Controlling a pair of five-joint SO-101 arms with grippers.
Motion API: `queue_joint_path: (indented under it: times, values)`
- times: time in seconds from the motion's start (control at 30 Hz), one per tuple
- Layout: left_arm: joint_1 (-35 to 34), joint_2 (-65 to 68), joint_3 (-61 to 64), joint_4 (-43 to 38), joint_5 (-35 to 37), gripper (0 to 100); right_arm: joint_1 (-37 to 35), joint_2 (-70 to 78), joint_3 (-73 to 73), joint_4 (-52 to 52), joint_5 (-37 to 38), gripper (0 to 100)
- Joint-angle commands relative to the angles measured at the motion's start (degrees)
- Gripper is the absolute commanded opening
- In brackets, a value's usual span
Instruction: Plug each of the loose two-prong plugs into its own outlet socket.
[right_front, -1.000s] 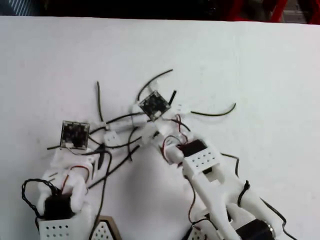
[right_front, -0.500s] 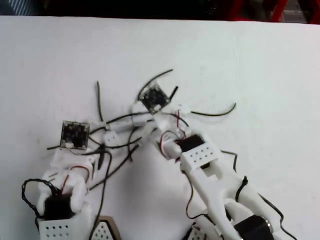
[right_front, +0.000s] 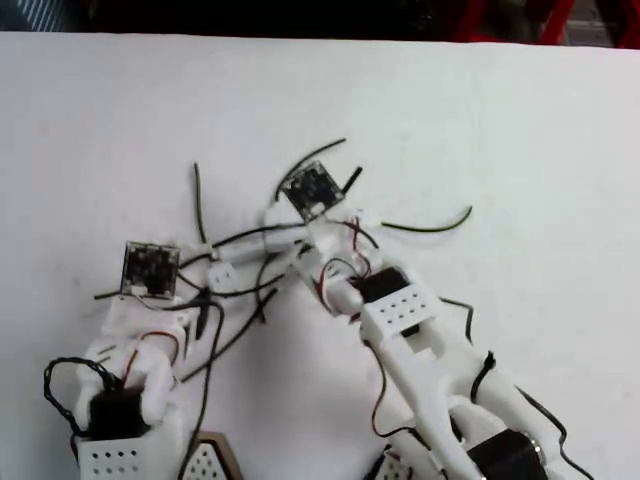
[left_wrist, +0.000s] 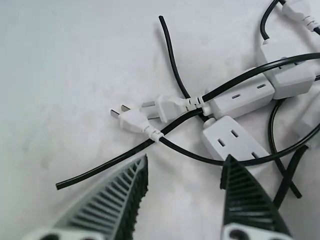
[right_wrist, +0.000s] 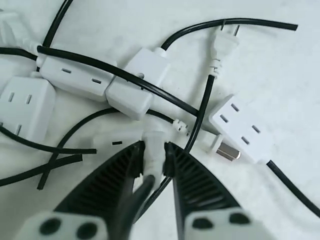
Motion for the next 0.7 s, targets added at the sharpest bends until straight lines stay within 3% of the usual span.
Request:
queue_joint_path:
  times: [0.0, 0.5, 0.67]
  values:
    - [-0.2, -0.1, -0.4, -0.4, -0.4, 24, 0.1, 0.9, -1.8, -1.9, 3.2, 1.5]
    - [-0.2, -0.2, 1.0, -2.1, -0.4, 24, 0.1, 10.2, -5.1, -2.2, 4.1, 1.5]
    - [-0.2, -0.2, 1.0, -2.1, -0.4, 24, 0.1, 10.4, -11.7, 7.8, 4.0, 1.5]
